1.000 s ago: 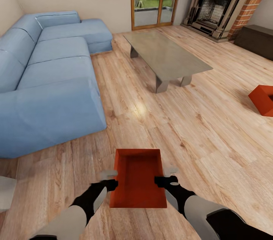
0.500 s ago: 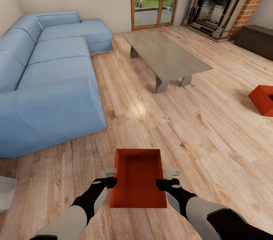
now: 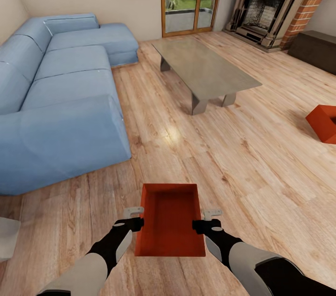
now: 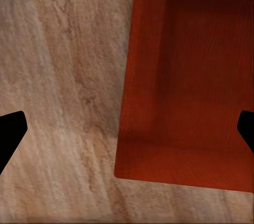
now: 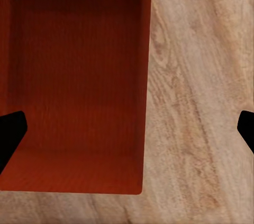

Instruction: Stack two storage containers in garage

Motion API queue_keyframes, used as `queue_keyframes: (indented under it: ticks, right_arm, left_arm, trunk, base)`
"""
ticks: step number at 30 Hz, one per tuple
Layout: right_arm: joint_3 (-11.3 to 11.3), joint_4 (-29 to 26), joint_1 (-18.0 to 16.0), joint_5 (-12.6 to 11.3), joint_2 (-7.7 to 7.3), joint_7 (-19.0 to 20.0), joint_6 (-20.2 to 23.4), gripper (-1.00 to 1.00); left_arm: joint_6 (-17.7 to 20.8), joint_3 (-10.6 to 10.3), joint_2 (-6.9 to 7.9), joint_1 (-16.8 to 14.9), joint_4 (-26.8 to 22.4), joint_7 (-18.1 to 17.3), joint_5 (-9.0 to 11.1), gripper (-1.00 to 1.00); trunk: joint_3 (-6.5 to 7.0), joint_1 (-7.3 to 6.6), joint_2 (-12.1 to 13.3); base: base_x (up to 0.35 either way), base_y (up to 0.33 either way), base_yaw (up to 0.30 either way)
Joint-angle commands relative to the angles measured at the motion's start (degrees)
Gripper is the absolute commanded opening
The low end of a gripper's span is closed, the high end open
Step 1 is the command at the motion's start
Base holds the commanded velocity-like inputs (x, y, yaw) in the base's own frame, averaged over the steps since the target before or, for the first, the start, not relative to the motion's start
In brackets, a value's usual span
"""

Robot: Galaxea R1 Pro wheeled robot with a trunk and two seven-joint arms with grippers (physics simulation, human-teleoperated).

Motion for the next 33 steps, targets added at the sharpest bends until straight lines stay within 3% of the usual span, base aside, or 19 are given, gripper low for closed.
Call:
queue_keyframes:
  ticks: [1,8,14,16,33]
  right_arm:
    - [0.48,0.06,-0.02,-0.60,0.03,-0.13,-0.20,1.00]
    - [0.53,0.05,-0.05,-0.55,-0.03,0.00,-0.12,1.00]
    - [0.62,0.04,-0.03,-0.52,-0.04,0.03,-0.15,1.00]
    - [0.63,0.04,-0.04,-0.52,-0.04,0.03,-0.14,1.00]
    - [0.72,0.04,-0.01,-0.43,-0.04,0.07,-0.13,1.00]
  left_arm:
    - [0.34,0.08,-0.06,0.00,-0.13,0.19,0.37,1.00]
    - [0.58,-1.00,-0.21,0.00,-0.21,-0.28,0.41,1.00]
    - [0.60,-6.23,0.06,0.00,-0.19,-0.43,0.47,1.00]
    - [0.55,-6.99,0.15,0.00,-0.17,-0.11,0.44,1.00]
    - [0.60,-7.19,-0.18,0.00,-0.23,0.00,0.67,1.00]
  trunk:
    - [-0.03,0.00,-0.02]
    - [-0.03,0.00,-0.02]
    - [-0.03,0.00,-0.02]
    - [-0.03,0.00,-0.02]
    - [-0.03,0.00,-0.02]
  base:
    - [0.000,0.000,0.000]
    - [0.000,0.000,0.000]
    - [0.000,0.000,0.000]
    - [0.000,0.000,0.000]
    - [0.000,0.000,0.000]
